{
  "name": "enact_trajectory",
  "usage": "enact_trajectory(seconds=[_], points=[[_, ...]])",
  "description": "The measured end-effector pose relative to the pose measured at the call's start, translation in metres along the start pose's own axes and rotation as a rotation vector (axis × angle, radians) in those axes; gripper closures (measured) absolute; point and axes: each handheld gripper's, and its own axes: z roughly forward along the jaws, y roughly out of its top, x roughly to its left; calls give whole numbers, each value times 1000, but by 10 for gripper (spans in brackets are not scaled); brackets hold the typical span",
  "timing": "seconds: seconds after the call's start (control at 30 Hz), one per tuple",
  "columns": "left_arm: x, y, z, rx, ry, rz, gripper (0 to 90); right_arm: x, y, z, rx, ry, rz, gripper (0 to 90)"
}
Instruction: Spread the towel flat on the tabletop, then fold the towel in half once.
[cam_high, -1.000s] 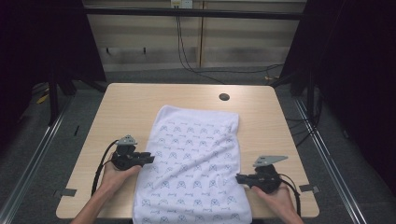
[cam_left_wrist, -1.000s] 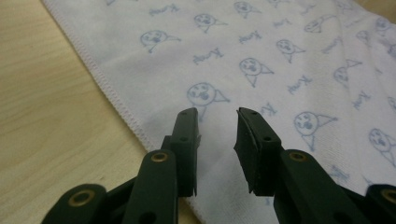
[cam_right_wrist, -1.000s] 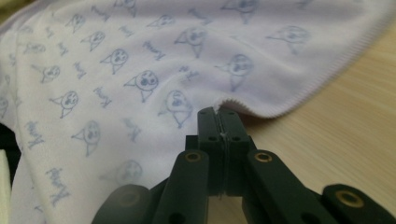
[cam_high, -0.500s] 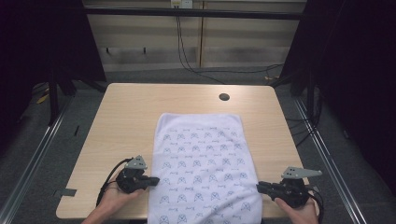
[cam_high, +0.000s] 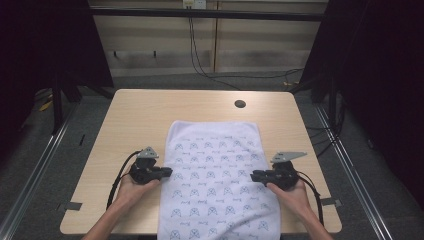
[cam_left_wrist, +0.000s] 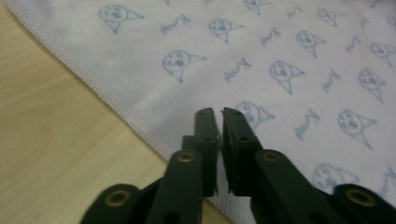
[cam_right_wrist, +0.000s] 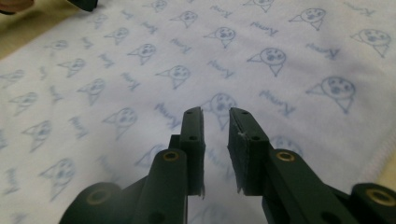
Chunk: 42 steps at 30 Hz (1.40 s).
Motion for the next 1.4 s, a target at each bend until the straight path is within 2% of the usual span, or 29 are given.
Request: enact_trajectory(seconds=[0.03, 0.1, 0.13, 0.2, 0.3, 0.4, 0.5, 0.63, 0.77, 0.8, 0.87, 0.9, 0.97, 1.0, 1.03, 1.07, 1.1, 1.17, 1.2, 1.23, 1.27, 1.33, 1.37, 1.4], points=[[0, 0, 1, -5, 5, 11, 819, -3, 3, 7, 13, 6, -12, 751], [2, -1, 1, -7, 4, 17, 845, -7, 5, 19, 37, -12, -19, 753], [3, -1, 1, -9, 8, 13, 867, -10, 5, 24, 45, -3, -11, 767], [6, -2, 0, -7, -8, -6, 896, -8, 3, 30, 61, 8, -33, 800], [5, -2, 0, -7, -2, -1, 900, -1, 0, 28, 82, 16, -39, 856], [3, -3, -1, -2, -6, 0, 900, 2, -7, 23, 75, 31, -19, 887], [-2, -6, -3, 3, -22, 20, 900, 8, -12, 16, 85, 26, -46, 900], [-14, -15, -10, 20, -43, 47, 900, 16, -19, 10, 97, 33, -51, 900], [-26, -25, -18, 34, -66, 53, 900, 24, -25, 5, 111, 56, -43, 900], [-30, -28, -19, 31, -78, 48, 900, 28, -27, 3, 117, 65, -46, 900], [-39, -33, -23, 45, -95, 67, 900, 38, -32, 0, 135, 92, -57, 900], [-42, -35, -25, 48, -89, 65, 900, 43, -34, -3, 148, 105, -65, 900], [-46, -37, -29, 70, -99, 67, 900, 50, -38, -6, 153, 113, -78, 895], [-47, -38, -30, 67, -102, 82, 900, 50, -38, -7, 153, 108, -72, 884], [-46, -38, -31, 58, -95, 90, 888, 48, -37, -9, 132, 122, -55, 850], [-42, -34, -32, 14, -72, 73, 820, 43, -36, -11, 100, 147, -19, 824], [-37, -31, -32, -8, -81, 59, 714, 36, -30, -15, 49, 139, -2, 794], [-25, -22, -31, -46, -65, 46, 721, 25, -22, -18, 12, 125, 4, 774], [-19, -18, -30, -60, -63, 26, 705, 18, -18, -19, 0, 109, 17, 755], [-19, -18, -30, -60, -63, 26, 680, 18, -18, -19, 0, 109, 17, 755], [-7, -9, -27, -80, -31, 1, 643, 3, -10, -19, -3, 65, 25, 716], [5, 0, -23, -86, -18, -31, 627, -16, -1, -16, -24, 45, 62, 689], [11, 2, -21, -99, -8, -49, 608, -24, 4, -13, -22, 24, 56, 674], [16, 5, -19, -92, -11, -66, 601, -32, 8, -10, -19, -13, 38, 662]])
